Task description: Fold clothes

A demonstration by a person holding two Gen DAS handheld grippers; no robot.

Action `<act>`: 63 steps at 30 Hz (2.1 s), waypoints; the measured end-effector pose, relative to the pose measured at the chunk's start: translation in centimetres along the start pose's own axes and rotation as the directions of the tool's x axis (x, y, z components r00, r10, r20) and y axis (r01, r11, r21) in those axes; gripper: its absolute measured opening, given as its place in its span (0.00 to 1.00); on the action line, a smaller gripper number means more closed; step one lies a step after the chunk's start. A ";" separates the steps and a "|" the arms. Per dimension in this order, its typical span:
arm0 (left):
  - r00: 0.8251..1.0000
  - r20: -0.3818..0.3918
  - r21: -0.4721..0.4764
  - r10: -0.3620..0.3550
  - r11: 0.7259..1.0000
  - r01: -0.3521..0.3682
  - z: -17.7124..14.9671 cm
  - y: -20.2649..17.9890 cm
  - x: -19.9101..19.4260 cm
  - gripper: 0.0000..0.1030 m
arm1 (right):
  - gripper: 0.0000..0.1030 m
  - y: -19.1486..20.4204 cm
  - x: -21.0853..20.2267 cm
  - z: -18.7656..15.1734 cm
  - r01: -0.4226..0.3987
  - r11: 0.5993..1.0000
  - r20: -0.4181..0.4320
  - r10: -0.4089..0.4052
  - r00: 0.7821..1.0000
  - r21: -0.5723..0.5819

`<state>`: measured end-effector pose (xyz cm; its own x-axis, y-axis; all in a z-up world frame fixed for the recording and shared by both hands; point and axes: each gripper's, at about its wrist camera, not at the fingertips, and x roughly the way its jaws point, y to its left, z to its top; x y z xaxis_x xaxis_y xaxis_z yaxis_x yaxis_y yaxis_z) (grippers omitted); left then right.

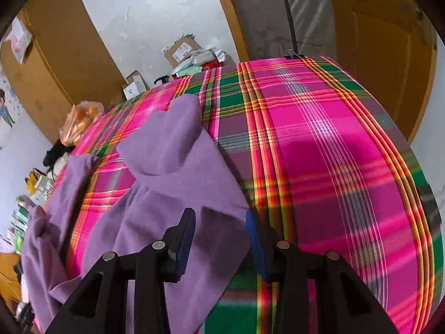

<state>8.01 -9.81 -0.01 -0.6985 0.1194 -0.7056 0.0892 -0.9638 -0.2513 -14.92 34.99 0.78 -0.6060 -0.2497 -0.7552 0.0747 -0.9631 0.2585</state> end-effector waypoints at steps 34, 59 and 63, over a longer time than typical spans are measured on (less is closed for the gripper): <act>0.990 0.141 -0.158 -0.017 0.987 0.040 2.7 11.3 -9.1 0.20 | 0.52 -0.8 -19.9 -9.8 -0.089 0.989 0.255 0.058 0.965 0.115; 0.992 0.015 -0.093 -0.122 0.988 0.123 8.0 6.1 0.7 0.24 | 0.09 20.2 12.3 2.9 -0.377 0.926 -0.181 0.375 0.909 0.026; 0.994 0.021 -0.082 -0.107 0.991 0.109 7.6 5.9 0.2 0.24 | 0.07 21.0 8.8 3.5 -0.380 0.923 -0.099 0.373 0.923 -0.064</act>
<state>2.97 -17.25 3.37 -0.7190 0.2170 -0.6602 0.0710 -0.9221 -0.3803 -21.46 12.90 1.70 -0.4525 -0.5994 -0.6603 0.3500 -0.8003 0.4867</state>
